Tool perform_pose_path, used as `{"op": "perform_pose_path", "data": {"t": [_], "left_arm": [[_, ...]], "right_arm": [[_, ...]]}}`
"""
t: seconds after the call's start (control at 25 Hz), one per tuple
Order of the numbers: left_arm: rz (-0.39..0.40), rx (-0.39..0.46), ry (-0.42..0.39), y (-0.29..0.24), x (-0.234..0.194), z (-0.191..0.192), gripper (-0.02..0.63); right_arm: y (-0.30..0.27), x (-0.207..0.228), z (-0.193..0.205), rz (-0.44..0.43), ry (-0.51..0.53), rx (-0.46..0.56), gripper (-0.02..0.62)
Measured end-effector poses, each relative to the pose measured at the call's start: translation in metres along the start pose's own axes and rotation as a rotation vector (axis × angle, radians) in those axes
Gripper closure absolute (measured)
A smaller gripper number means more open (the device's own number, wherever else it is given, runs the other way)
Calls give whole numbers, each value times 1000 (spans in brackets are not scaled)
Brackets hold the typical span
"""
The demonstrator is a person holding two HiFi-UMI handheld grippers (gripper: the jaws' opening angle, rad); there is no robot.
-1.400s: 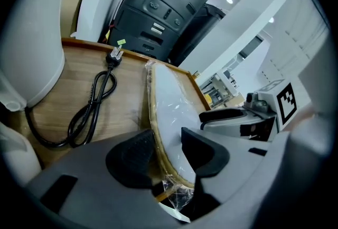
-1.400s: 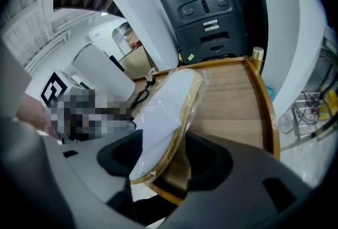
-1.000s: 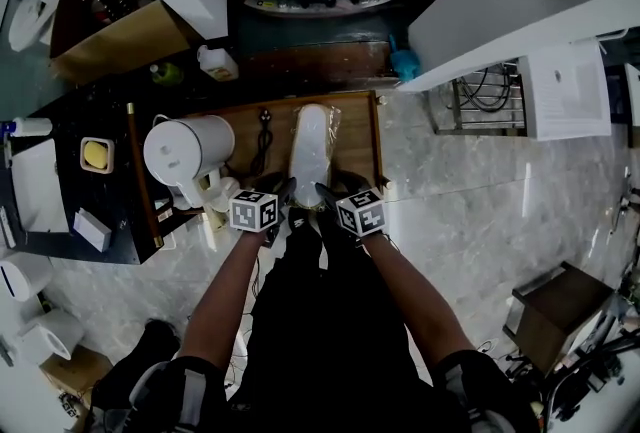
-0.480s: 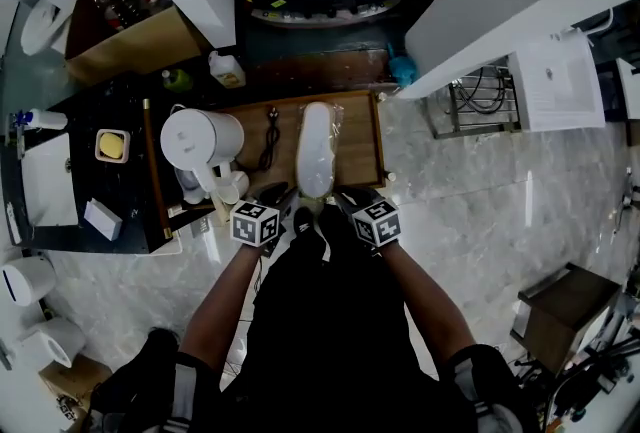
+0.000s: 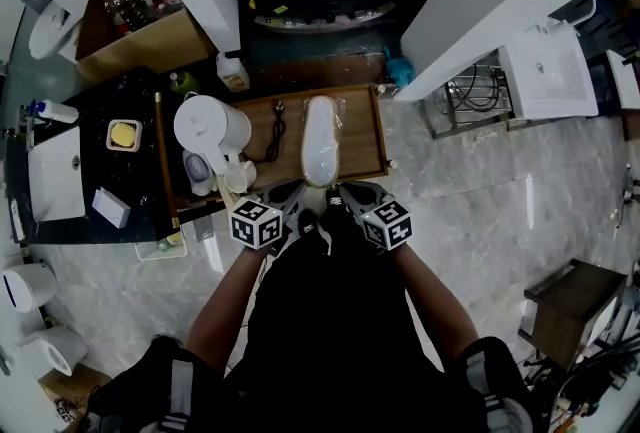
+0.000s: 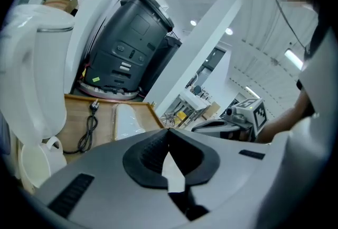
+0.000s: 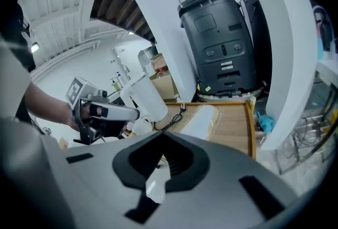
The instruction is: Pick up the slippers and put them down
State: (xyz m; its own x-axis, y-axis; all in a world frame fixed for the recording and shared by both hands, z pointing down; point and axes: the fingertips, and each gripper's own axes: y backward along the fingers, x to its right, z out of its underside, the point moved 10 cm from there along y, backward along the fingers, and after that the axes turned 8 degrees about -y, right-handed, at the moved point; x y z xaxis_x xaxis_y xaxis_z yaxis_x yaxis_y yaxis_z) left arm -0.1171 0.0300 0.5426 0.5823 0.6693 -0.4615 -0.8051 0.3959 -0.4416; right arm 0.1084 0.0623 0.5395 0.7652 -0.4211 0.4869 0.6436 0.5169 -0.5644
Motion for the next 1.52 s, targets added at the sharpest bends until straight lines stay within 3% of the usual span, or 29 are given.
{"op": "perform_pose_path", "data": {"t": [0.36,0.64,0.92,1.52], "left_arm": [[60,117,-83,41,38,-31,595],[106,146,-215,63,67,-46,595],[143,197,-239,80,83,-47,595],[142,194,-248,101,85,-45,595]], "right_arm": [[33,-47,-22,-42,89,118,588],[57,-87,-37,-85,291,131,588],[68,-108,-47,-114,312,192,589],[68,-128,-50,-124,323,209,589]]}}
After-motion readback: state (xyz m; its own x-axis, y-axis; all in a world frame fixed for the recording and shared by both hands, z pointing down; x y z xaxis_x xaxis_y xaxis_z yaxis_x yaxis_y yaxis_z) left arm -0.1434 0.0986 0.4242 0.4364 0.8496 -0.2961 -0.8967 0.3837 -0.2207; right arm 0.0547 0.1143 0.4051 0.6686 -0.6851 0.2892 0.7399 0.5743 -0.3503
